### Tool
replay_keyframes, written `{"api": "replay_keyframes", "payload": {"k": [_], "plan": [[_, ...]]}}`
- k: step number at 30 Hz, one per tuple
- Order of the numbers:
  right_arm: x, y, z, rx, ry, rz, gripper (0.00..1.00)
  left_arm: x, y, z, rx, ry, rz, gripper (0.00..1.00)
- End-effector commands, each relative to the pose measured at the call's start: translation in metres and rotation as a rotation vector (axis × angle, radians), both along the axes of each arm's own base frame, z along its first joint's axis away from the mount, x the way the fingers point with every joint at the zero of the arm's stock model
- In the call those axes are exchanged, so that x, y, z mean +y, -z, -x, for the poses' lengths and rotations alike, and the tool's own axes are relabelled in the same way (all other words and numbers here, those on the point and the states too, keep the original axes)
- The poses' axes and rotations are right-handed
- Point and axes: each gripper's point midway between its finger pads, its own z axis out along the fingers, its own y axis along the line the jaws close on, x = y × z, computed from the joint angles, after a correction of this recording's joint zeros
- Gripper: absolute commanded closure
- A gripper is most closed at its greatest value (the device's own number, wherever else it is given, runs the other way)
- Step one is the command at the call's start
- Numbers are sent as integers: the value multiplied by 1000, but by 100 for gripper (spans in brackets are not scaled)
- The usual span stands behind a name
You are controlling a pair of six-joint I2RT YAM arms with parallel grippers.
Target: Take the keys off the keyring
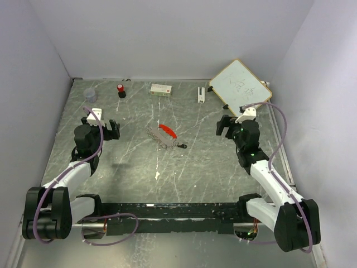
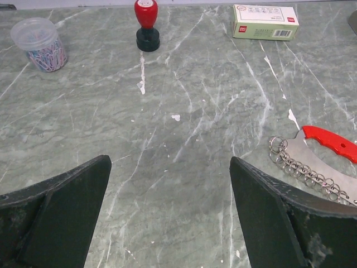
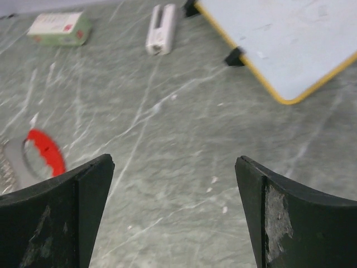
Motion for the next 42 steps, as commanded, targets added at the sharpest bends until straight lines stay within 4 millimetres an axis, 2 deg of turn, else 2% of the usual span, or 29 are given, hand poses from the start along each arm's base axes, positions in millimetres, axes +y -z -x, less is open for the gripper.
{"api": "replay_keyframes", "payload": {"k": [1,4,6,12,14,17,21,32,35,42], "plan": [[50,5,10,8,-209,-27,11,2,-6,-4,-13,-20,-4,0],[70,12,11,11,-254,5,32,12,-3,-4,-1,-77,-7,0],[85,21,10,52,-276,15,40,13,-3,-4,0,-83,-8,0],[146,61,17,152,-410,120,49,17,2,-4,7,-114,2,1],[163,75,19,177,-441,135,51,17,2,-5,7,-113,2,0],[180,84,17,190,-482,126,61,16,5,-6,16,-103,1,0],[192,89,17,193,-523,108,62,15,7,-9,24,-99,-2,0],[214,119,11,231,-613,115,64,15,7,-8,22,-96,-4,5],[219,123,10,239,-631,109,67,15,8,-9,25,-99,-5,6],[227,129,10,246,-664,99,67,15,8,-8,21,-100,-5,8]]}}
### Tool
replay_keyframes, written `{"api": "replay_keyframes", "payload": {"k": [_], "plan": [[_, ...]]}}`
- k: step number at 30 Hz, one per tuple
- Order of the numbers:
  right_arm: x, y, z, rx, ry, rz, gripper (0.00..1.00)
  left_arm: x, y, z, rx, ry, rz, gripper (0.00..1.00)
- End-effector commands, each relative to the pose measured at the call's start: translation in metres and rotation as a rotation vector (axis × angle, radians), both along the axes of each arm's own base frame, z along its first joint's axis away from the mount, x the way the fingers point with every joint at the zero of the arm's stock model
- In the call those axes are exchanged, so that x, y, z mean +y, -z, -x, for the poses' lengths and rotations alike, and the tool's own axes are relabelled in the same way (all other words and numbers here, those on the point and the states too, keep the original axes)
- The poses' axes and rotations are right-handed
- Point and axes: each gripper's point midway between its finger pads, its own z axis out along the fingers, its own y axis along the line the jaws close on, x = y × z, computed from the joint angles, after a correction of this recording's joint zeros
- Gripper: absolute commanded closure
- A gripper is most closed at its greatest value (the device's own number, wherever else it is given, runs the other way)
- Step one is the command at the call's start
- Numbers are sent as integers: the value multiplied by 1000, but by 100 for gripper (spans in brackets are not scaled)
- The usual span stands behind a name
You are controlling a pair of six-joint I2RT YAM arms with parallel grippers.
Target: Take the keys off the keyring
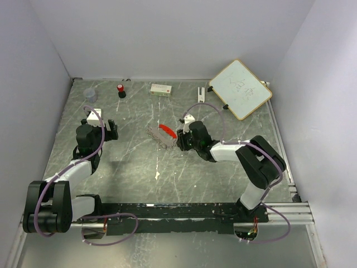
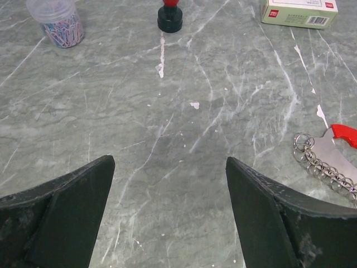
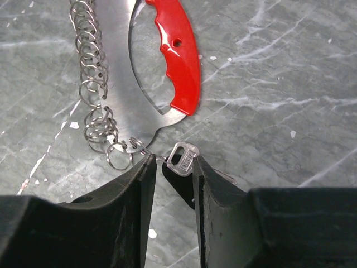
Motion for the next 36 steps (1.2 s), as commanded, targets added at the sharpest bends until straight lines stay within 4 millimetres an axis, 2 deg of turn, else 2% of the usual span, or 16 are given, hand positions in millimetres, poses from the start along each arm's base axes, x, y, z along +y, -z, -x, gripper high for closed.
{"api": "replay_keyframes", "payload": {"k": [1,23,27,32,34,36], "plan": [[14,-8,-7,-30,-36,-33,67,0,-12,-5,-37,-10,4,8],[21,9,-5,3,-71,-34,68,1,-12,-6,-40,-14,3,12],[22,13,-2,20,-78,-34,88,2,-11,-6,-37,-18,1,13],[19,16,6,45,-82,-34,91,3,-11,-5,-37,-23,1,14],[14,18,9,51,-71,-25,100,3,-12,-5,-38,-23,1,15],[10,18,11,53,-61,-16,100,2,-13,-5,-42,-17,4,16]]}}
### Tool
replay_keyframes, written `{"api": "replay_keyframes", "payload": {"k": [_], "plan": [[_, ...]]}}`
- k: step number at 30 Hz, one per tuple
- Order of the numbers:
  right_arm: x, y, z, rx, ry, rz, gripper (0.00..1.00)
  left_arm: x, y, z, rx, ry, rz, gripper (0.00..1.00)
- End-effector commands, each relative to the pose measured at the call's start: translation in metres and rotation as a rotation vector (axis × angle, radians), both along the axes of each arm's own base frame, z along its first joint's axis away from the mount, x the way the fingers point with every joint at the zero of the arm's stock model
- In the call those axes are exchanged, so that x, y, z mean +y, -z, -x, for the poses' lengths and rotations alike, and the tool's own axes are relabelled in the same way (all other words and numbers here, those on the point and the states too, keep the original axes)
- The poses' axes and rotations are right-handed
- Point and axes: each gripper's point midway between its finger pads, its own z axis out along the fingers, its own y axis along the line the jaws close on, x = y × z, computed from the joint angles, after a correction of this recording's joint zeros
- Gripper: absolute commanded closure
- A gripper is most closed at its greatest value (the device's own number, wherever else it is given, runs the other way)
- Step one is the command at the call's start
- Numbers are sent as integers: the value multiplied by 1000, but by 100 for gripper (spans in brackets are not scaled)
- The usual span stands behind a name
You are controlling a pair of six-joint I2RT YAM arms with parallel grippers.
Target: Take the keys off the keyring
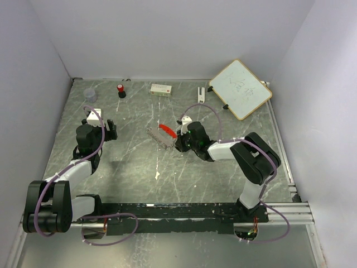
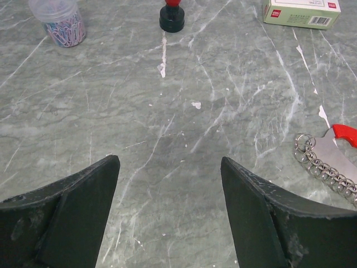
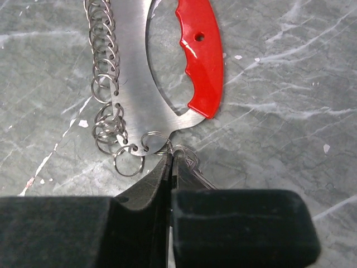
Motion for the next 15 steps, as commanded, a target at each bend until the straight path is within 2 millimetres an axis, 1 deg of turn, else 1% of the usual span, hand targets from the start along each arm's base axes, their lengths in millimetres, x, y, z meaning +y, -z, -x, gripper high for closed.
{"api": "replay_keyframes", "payload": {"k": [1,4,7,8,9,11,13,15], "plan": [[-9,2,10,20,14,19,100,-1,-14,-5,-47,-5,6,16],[-15,-9,8,-6,43,30,100,-7,-16,-5,-57,33,8,22],[-18,-33,3,-65,80,53,100,-19,-21,-6,-67,99,23,31],[-20,-41,2,-85,86,68,100,-25,-24,-6,-76,131,33,32],[-19,-50,2,-106,90,80,100,-31,-27,-6,-84,166,42,32],[-19,-72,2,-155,96,93,100,-41,-32,-5,-94,219,53,28],[-19,-88,2,-190,102,112,100,-51,-36,-3,-89,268,65,23],[-18,-104,1,-219,105,123,100,-67,-44,0,-96,339,90,23]]}}
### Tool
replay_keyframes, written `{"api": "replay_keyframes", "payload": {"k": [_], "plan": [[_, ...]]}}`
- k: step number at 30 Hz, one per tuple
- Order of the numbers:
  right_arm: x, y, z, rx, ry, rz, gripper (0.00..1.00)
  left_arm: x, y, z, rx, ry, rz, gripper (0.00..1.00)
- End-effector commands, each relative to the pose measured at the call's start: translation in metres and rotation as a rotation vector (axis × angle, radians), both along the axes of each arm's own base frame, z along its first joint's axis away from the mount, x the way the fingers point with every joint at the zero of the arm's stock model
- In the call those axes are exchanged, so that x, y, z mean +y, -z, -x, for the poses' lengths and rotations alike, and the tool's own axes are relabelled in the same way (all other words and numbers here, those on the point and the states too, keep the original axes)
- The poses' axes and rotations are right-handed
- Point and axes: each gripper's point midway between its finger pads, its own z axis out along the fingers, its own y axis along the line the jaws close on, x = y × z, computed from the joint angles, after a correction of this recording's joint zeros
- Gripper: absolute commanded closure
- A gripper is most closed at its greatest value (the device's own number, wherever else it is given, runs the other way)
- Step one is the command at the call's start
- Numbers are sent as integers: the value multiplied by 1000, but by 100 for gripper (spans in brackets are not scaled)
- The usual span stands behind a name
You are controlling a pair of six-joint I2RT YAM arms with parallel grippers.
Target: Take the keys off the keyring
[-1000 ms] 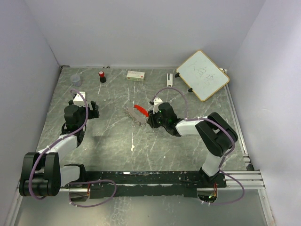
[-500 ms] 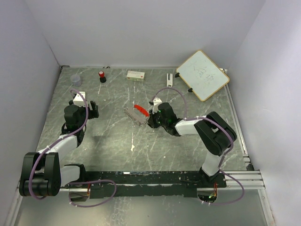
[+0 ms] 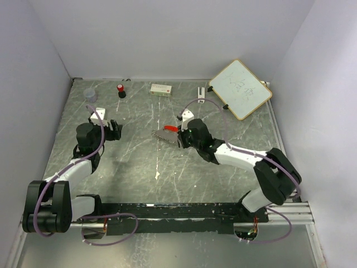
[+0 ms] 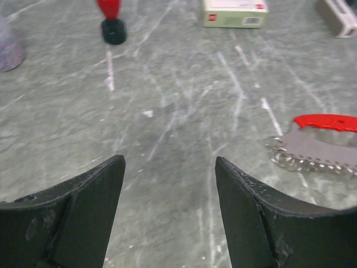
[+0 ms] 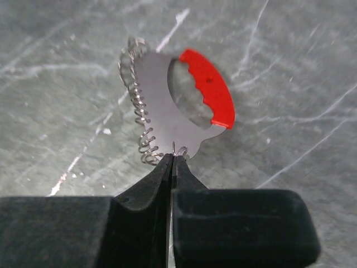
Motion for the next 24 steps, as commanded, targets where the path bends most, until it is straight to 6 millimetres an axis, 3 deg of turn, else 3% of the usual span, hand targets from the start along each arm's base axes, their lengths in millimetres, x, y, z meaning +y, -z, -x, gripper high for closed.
{"api": "replay_keyframes", "payload": {"k": [1,11,15,17,24], "plan": [[-2,-44,-7,-103,35,55,100,-45,-44,0,-92,213,69,23],[19,-114,18,-192,-71,57,100,-138,-110,30,-200,555,142,26],[23,-137,32,-222,-118,31,100,-159,-129,47,-250,660,210,27],[26,-160,37,-253,-140,1,100,-166,-135,56,-266,709,242,28],[18,-201,64,-315,-219,-84,100,-181,-138,74,-289,798,278,28]]}}
